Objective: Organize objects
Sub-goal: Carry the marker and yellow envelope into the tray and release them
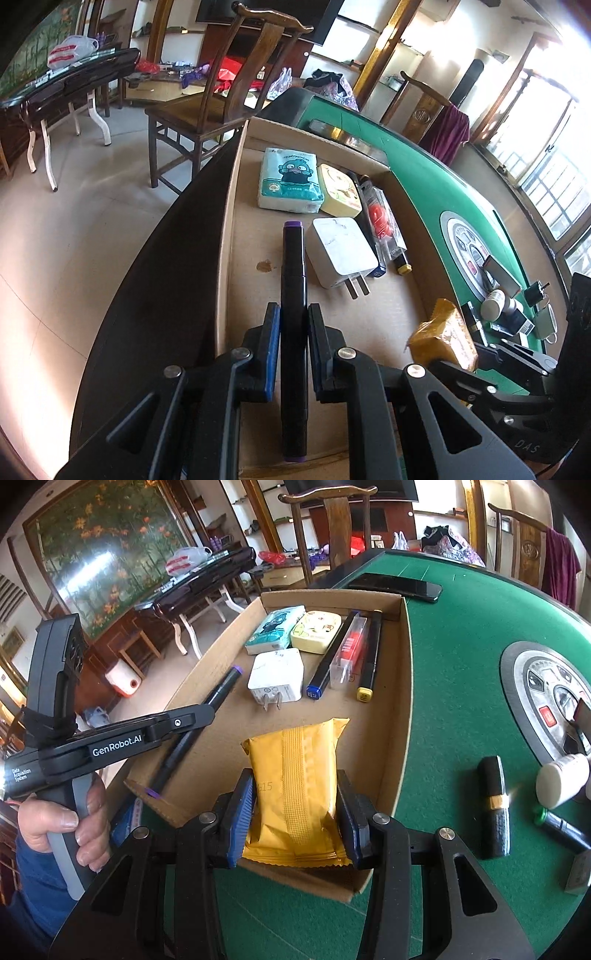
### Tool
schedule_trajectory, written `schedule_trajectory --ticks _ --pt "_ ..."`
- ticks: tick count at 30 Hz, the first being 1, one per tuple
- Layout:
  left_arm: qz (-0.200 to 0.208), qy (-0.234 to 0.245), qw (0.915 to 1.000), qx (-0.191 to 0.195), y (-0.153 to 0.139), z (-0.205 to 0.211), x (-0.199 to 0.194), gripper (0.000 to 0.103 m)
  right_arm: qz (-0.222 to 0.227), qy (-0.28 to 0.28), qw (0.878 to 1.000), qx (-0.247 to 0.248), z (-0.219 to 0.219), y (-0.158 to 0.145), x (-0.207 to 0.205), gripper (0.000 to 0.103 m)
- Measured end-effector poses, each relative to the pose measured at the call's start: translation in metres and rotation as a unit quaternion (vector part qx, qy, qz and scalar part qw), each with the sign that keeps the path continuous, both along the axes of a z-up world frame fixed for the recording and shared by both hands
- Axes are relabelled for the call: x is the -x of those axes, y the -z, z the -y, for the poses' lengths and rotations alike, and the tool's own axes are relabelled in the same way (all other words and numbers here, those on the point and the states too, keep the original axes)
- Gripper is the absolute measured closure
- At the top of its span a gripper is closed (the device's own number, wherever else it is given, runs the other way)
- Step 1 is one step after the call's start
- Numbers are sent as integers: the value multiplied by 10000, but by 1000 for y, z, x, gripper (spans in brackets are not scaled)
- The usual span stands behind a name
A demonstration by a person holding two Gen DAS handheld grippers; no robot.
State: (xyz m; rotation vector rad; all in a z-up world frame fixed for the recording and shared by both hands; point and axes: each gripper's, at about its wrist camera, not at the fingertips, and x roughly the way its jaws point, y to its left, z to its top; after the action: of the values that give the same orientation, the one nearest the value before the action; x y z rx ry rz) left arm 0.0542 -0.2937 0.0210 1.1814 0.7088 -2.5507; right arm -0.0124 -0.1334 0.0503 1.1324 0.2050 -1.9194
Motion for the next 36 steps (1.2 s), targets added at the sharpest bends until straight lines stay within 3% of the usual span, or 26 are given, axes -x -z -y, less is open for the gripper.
schedule_trajectory --ticks 18,36 --pt "389 28 9985 384 -4 22 40 90 102 -208 9983 -533 66 9 4 61" --pt "242 77 9994 231 -18 30 30 89 103 -186 9981 -584 101 14 11 61"
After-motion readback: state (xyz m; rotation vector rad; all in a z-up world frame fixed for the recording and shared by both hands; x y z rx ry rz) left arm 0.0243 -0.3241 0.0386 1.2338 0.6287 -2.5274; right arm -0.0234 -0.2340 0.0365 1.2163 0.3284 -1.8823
